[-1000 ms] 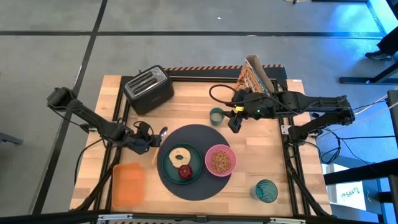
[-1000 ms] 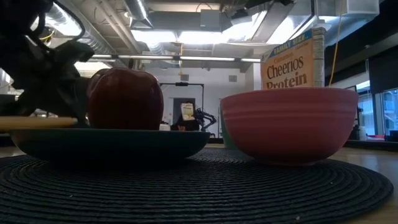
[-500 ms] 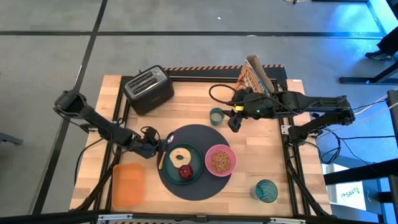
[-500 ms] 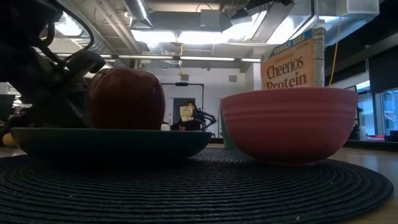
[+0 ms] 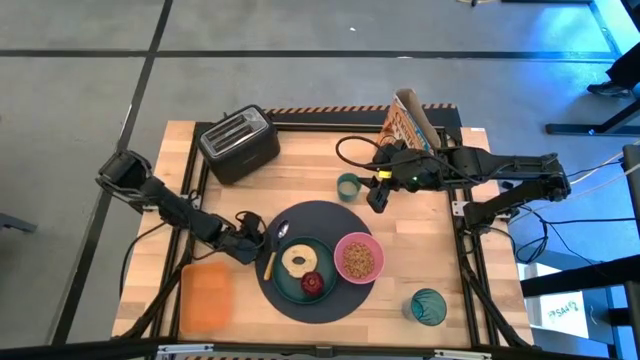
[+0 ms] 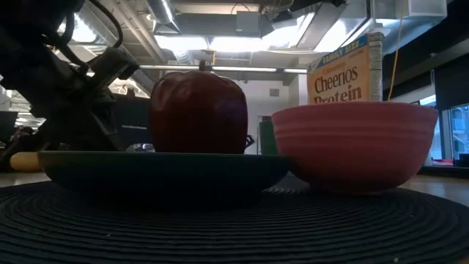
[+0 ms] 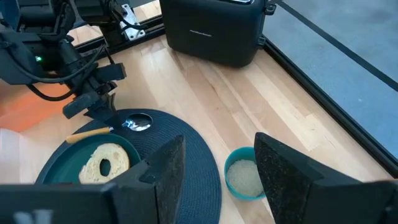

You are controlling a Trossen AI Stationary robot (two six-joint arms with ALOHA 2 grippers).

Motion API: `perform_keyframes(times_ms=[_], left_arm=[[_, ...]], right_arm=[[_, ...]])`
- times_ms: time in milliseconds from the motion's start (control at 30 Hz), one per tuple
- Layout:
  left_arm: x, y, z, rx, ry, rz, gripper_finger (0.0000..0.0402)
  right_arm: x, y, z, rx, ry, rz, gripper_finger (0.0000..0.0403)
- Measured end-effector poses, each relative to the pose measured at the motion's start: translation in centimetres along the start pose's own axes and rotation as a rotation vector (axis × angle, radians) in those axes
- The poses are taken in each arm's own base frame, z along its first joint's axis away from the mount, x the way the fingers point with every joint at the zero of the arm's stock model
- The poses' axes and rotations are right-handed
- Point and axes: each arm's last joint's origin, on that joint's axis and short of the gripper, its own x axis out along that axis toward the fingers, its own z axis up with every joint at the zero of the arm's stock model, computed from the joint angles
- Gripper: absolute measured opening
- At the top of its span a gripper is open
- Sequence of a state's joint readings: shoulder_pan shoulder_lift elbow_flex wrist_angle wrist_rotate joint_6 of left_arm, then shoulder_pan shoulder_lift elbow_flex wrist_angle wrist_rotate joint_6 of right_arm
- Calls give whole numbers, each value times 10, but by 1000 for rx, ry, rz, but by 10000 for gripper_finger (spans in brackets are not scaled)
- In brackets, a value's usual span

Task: Arrange a breakfast setting
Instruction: Put the yellow spoon to the left side of the green plate on the placemat

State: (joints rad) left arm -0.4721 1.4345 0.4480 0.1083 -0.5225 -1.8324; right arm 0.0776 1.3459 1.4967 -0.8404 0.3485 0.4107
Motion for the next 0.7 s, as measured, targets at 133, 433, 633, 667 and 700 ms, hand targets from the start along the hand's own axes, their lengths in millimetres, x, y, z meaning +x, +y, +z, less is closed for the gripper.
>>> perform_keyframes(times_ms=[133,433,633,667,700], left_arm=[[-2,1,-4,-17,23,2,0],[-13,10,-18,-87,12,10,0],[-14,15,-16,-22,-17,47,16],[-14,15,-16,-16,-17,45,20],[-14,15,-17,-15,-16,43,24]], right_arm=[[0,0,0,-7,4,8,182],[0,0,-2,-6,29,17,182],[0,0,-3,-6,32,16,182],[0,0,-3,-5,32,16,182],[0,0,-3,-5,32,16,182]])
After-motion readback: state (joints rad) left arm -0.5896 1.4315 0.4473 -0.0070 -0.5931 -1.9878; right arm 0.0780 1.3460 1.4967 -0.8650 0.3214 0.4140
